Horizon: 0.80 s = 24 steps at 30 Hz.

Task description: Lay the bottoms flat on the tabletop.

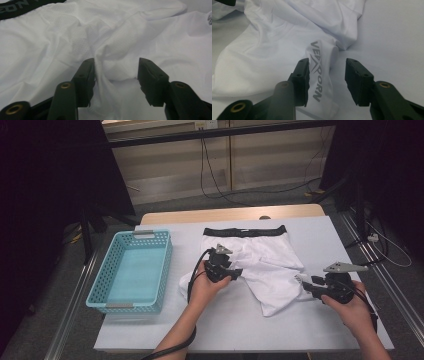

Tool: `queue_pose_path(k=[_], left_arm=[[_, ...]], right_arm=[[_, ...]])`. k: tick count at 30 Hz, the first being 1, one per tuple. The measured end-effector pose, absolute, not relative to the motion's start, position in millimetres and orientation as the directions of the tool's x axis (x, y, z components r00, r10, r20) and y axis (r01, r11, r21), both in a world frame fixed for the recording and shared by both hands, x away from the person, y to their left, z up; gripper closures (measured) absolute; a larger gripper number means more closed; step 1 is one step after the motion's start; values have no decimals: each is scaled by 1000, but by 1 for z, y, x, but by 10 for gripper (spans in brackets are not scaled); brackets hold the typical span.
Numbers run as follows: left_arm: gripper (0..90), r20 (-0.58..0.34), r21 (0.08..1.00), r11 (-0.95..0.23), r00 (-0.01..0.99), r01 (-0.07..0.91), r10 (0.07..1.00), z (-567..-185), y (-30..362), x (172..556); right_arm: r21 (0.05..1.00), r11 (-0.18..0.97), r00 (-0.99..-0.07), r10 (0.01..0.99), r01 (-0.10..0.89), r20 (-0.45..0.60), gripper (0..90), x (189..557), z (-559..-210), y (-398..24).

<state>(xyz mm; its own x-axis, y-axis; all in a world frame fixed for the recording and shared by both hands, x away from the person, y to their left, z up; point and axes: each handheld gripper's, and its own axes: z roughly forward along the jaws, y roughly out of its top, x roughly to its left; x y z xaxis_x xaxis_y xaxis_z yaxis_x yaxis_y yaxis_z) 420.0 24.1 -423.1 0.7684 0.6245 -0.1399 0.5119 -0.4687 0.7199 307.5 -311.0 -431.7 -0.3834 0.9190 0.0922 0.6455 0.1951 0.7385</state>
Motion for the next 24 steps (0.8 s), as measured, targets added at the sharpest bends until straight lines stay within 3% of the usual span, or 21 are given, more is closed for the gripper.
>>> queue_pose_path(k=[4, 9, 14, 24], left_arm=[[447, -139, 719, -482, 784, 500, 605, -421, 21, 413], [430, -145, 723, -492, 803, 485, 579, -422, 15, 404], [414, -145, 714, -513, 817, 477, 559, -427, 8, 397], [423, -152, 712, -535, 844, 454, 514, -433, -4, 390]], right_arm=[[727, 204, -396, 913, 656, 102, 765, 310, -434, -309], [726, 205, -400, 911, 656, 104, 848, 312, -434, -306], [734, 194, -384, 918, 651, 98, 899, 313, -432, -305], [737, 194, -377, 922, 648, 88, 900, 315, -434, -307]])
